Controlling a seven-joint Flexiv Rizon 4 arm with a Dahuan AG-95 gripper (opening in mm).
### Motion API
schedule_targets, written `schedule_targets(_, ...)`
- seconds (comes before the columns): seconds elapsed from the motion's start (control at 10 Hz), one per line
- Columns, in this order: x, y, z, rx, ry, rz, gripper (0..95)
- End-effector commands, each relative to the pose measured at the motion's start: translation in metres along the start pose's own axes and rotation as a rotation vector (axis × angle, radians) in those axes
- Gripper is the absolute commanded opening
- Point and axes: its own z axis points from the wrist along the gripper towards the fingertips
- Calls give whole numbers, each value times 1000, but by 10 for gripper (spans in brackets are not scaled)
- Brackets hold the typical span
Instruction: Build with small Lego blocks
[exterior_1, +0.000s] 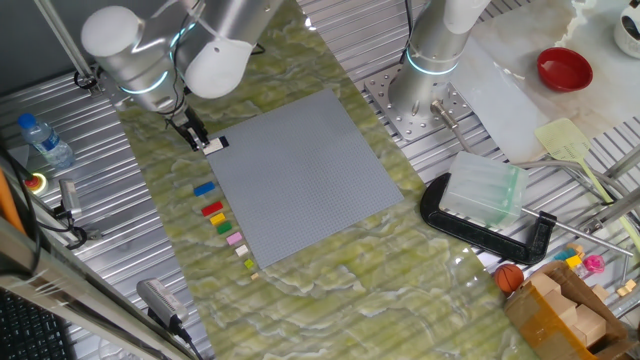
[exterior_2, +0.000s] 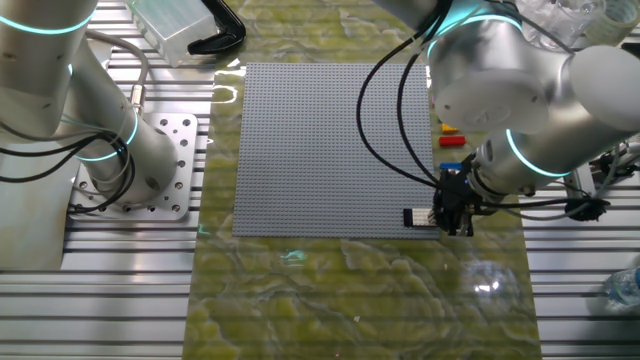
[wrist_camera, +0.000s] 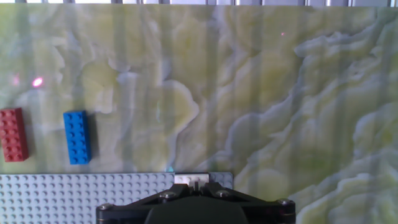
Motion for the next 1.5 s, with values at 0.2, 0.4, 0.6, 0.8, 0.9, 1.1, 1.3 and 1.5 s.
schedule_targets(0.2, 5, 3, -7, -10, -2, -3, 0)
schedule_targets(0.4, 7, 3, -5, -15, -3, -5, 0)
schedule_targets(0.6, 15, 4, 1, -14, -4, -14, 0)
schedule_targets(0.8, 17, 8, 0, -8, -6, -12, 0)
schedule_targets(0.9, 15, 11, 2, -4, -7, -6, 0)
schedule_targets(1.1, 8, 19, 14, 15, -10, 15, 0)
schedule_targets(1.3, 7, 21, 14, 99, 30, 3, 0)
schedule_targets(1.5, 9, 19, 12, 121, 34, -11, 0)
